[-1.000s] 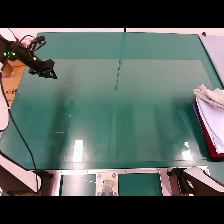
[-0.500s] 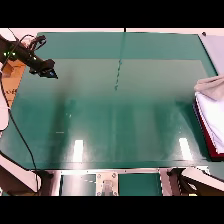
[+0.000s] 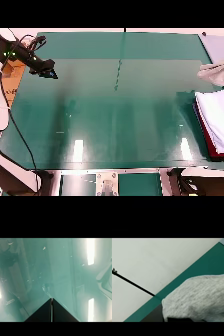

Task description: Fold the shirts.

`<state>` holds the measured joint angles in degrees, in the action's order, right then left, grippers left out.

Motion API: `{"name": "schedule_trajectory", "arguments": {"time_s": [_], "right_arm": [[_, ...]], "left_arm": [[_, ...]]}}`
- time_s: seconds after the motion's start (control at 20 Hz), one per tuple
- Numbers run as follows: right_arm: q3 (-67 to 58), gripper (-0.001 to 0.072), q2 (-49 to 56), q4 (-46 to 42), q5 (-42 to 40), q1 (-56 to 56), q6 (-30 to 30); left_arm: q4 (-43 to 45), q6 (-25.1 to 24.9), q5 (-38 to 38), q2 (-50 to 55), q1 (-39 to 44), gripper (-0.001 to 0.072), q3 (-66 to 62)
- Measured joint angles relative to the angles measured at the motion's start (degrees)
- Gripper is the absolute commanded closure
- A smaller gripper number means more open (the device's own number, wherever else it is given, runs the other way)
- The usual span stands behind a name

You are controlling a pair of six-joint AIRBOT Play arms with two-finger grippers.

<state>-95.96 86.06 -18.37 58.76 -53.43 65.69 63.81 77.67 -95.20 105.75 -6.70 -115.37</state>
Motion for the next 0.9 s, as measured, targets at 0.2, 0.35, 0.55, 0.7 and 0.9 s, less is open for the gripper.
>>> {"name": "schedule_trajectory", "arguments": {"time_s": [0.2, 0.35, 0.55, 0.7, 0.9], "right_arm": [[-1.14, 0.0705, -0.17, -11.54, 5.79, -2.84, 7.21], [-1.42, 0.0705, -3.04, -17.81, 10.47, -6.14, 12.04], [-1.01, 0.0705, -6.86, -27.04, 18.38, -10.25, 17.84], [2.27, 0.0704, -9.16, -35.08, 24.74, -11.89, 23.32], [9.64, 0.0703, -11.93, -42.6, 29.66, -12.83, 30.45]], "left_arm": [[-0.2, 0.22, -1.38, 0.0, 0.0, 0.0687, 0.0], [-0.74, 0.24, -2.16, 0.0, 0.0, 0.0687, 0.0], [-2.67, 0.28, -2.6, 0.0, 0.0, 0.0686, 0.0], [-4.44, 0.28, -2.99, 0.0, 0.0, 0.0686, 0.0], [-5.84, 0.17, -3.26, 0.0, 0.0, 0.0687, 0.0]]}}
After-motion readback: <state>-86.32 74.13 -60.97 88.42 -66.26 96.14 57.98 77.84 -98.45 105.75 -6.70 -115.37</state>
